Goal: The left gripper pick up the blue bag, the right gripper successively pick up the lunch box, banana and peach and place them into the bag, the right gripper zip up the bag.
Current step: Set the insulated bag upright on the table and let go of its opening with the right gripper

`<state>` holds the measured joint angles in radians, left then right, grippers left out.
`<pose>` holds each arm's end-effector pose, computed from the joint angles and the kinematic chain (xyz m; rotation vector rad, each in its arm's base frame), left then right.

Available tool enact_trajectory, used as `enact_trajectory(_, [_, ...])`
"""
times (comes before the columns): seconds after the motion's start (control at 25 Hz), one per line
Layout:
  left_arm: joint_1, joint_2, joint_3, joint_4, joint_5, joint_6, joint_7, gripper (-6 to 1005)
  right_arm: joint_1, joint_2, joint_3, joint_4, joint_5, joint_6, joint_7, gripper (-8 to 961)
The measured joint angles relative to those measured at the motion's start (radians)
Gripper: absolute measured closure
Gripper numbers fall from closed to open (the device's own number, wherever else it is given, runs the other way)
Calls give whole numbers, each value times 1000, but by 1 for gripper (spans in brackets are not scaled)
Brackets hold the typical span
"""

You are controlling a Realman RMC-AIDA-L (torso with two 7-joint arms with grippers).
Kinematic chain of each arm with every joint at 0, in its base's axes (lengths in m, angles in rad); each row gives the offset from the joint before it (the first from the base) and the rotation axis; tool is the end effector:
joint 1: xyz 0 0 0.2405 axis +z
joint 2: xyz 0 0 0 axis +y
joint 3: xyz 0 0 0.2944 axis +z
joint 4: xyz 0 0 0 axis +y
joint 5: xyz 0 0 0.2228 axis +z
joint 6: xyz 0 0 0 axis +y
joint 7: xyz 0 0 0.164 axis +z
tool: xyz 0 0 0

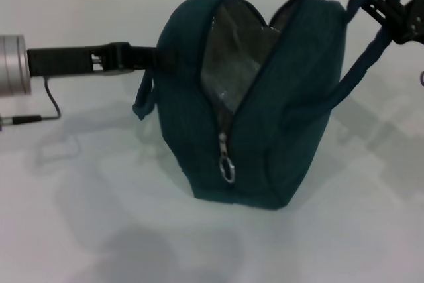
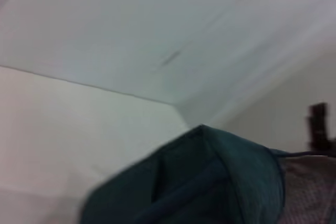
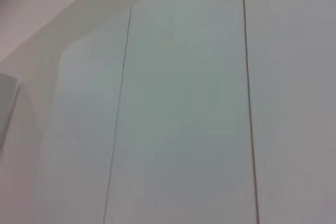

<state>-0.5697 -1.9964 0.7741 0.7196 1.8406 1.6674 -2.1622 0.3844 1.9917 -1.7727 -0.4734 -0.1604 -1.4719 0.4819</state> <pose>-0.2549 0.3830 0.0102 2.6016 1.4945 0.9308 0.2473 0.3611 -0.0062 -1.9300 0.0563 1.2900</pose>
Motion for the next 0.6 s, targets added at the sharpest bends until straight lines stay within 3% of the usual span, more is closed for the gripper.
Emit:
enact_trajectory(0.16, [18, -4, 0, -35, -20, 11, 37, 952, 40, -11, 1, -3, -46, 119, 66, 179])
enact_trajectory(0.4, [34, -29, -9, -71, -32, 4, 109, 952, 84, -30, 1, 7, -179, 303, 224, 180])
enact_trajectory(0.6, [38, -30, -19, -98, -32, -9, 145, 952, 58, -43, 1, 9, -286, 292, 308, 181])
